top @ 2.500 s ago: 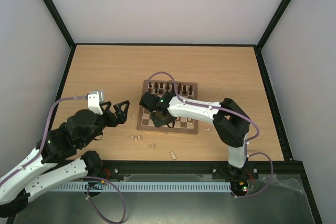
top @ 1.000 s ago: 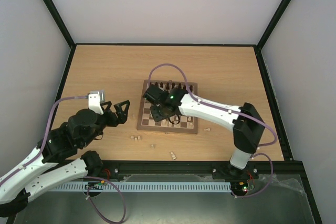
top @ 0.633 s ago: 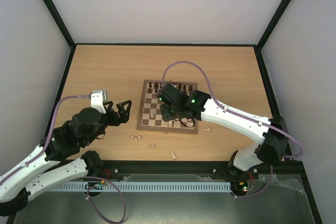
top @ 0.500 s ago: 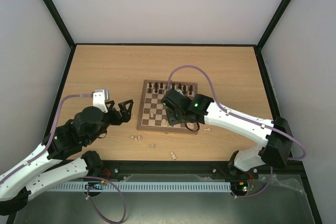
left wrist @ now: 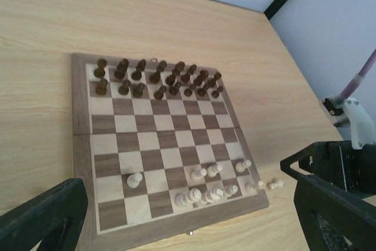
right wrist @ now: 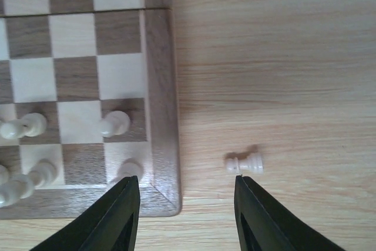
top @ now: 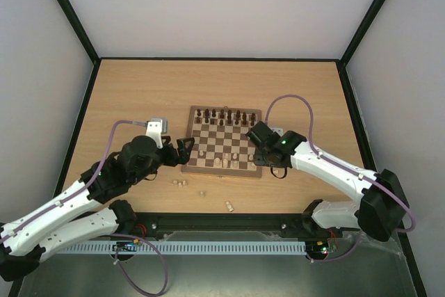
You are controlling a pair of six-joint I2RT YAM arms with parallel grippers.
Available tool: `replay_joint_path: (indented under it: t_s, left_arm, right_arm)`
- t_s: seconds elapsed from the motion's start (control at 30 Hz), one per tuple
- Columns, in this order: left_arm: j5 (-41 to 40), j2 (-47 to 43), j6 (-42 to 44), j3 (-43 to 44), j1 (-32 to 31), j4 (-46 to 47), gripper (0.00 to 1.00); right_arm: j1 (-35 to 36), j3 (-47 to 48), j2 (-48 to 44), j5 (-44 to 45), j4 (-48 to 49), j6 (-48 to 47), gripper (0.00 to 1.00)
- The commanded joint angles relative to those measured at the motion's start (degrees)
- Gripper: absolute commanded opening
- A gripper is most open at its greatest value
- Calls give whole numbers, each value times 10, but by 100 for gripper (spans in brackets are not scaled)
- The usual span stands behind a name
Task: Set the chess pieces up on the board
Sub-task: Pick up the chess piece at the center of the board.
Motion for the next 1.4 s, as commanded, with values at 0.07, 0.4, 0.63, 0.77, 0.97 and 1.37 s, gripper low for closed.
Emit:
replay_joint_path:
  t_s: [0.07,0.4,0.63,0.77,0.97,1.37]
  left_arm:
    - [79,0,18,-26,21,46,99]
    - [73,-49,16,-31,35,12,99]
    - [48,-118,2,-1,37,-56,99]
    - [56,-144,-8,6,37,-74,99]
    - [59,-158,-15,8,37,-83,99]
    - [38,-184,-15,50,37,-121,99]
  right_arm:
    - [-2,-49,-25,-54,36,34,39]
    - [221,30,25,-31,-31,108,40]
    - [288,89,175,-72,-42,98,34]
    - [293,120,215,-88,-58,83,33]
    - [299,160,234,-92,-65,59,35]
    - [313,231,292,-80,-28,44,39]
